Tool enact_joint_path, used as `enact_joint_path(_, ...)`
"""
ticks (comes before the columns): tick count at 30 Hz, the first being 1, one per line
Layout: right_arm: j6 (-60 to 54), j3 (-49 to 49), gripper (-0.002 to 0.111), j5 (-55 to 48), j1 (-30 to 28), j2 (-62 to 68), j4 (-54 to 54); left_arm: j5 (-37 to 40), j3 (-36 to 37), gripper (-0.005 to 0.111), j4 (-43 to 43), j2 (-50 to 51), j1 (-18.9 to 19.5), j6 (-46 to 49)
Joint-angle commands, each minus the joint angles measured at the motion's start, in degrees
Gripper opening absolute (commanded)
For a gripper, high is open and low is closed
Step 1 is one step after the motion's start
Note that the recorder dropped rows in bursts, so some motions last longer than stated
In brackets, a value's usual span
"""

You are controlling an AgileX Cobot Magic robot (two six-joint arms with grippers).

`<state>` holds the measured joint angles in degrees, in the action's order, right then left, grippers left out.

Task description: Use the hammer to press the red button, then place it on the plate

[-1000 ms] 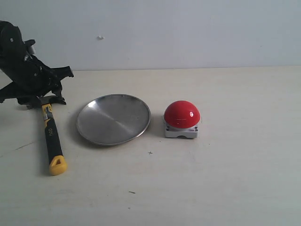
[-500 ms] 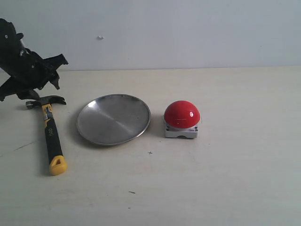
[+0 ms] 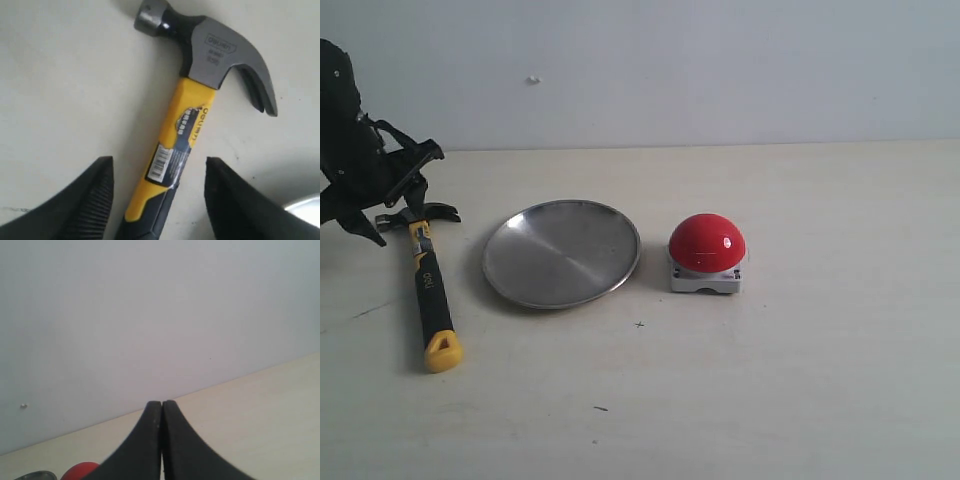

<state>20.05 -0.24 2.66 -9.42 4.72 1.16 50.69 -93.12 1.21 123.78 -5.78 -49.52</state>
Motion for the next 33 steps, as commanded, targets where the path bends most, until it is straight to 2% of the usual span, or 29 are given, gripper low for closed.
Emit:
enact_joint_path(1, 0.0, 0.2, 0.000, 0.1, 0.1, -0.3, 0.6, 1.9, -3.0, 0.054, -2.4, 1.7, -0.2, -1.6)
enact_joint_path(14, 0.0, 0.2, 0.000, 0.1, 0.1, -0.3, 0.6, 6.9, -11.9, 0.054, -2.0, 8.9, -0.7, -2.2)
enact_joint_path(19, 0.0, 0.2, 0.000, 0.1, 0.1, -0.3, 0.6, 6.6, -12.9, 0.054, -1.9, 10.2, -0.7, -1.2)
enact_joint_path(29, 0.0, 0.2, 0.000, 0.1, 0.1, -0.3, 0.6, 1.1, -13.4, 0.054, -1.9, 10.9, -0.7, -1.0)
enact_joint_path(33, 0.0, 0.2, 0.000, 0.1, 0.1, -0.3, 0.6, 3.4, -13.4, 0.054, -0.5, 10.9, -0.7, -4.6)
